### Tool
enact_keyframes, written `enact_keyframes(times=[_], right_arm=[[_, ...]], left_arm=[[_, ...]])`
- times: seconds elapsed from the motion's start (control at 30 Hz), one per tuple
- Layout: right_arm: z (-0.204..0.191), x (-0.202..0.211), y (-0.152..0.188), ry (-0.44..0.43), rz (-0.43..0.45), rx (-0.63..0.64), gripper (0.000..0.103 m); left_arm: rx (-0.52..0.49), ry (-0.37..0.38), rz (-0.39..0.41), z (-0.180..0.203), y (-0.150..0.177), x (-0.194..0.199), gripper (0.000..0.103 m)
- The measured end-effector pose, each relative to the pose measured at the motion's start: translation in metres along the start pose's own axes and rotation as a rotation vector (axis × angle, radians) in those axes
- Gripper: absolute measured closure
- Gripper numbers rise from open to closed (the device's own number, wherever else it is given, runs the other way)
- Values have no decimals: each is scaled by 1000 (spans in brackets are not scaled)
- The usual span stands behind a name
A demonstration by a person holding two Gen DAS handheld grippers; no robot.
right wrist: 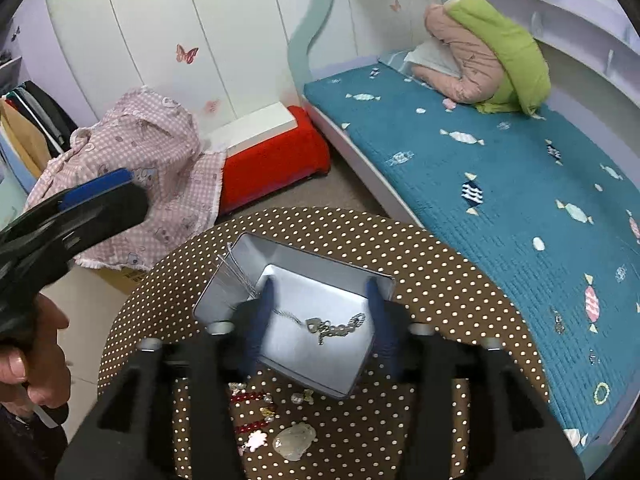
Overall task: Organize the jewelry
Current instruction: 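Carry the necklace into the grey box with the left gripper while the right gripper drops the pearl charm in, then open the left gripper over the box and withdraw both tools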
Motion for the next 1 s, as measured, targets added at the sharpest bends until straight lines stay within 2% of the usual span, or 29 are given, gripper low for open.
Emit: enact_keyframes(times=[0.03,0.1,0.23,0.33,0.6,0.77,1.0], right_arm=[[1,3,0,4,9,-9,32],[4,7,-1,12,29,-23,21],[13,17,1,35,63,-55,10],[16,27,5,61,88,-67,8],[22,71,19,115,204,-132,8],[14,104,28,146,281,-144,8],[-2,148,41,169,383,-151,8]], left_arm=[[-6,2,-2,0,1,3,19],[-10,-5,11,0,1,10,12],[11,-25,41,-6,4,26,12],[31,-52,64,-9,8,38,11],[25,-217,142,-2,38,81,7],[13,-287,174,10,53,106,5],[22,-342,224,23,70,143,5]])
Point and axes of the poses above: each gripper's, at about its wrist camera, not at the fingertips, and x roughly against the way its jaws point, z to its right, y to its underside, the point moved 3 cm from there along -x, roughly the way its jaws point, and after that the axes turned 14 degrees about y, right-handed, at the moved point
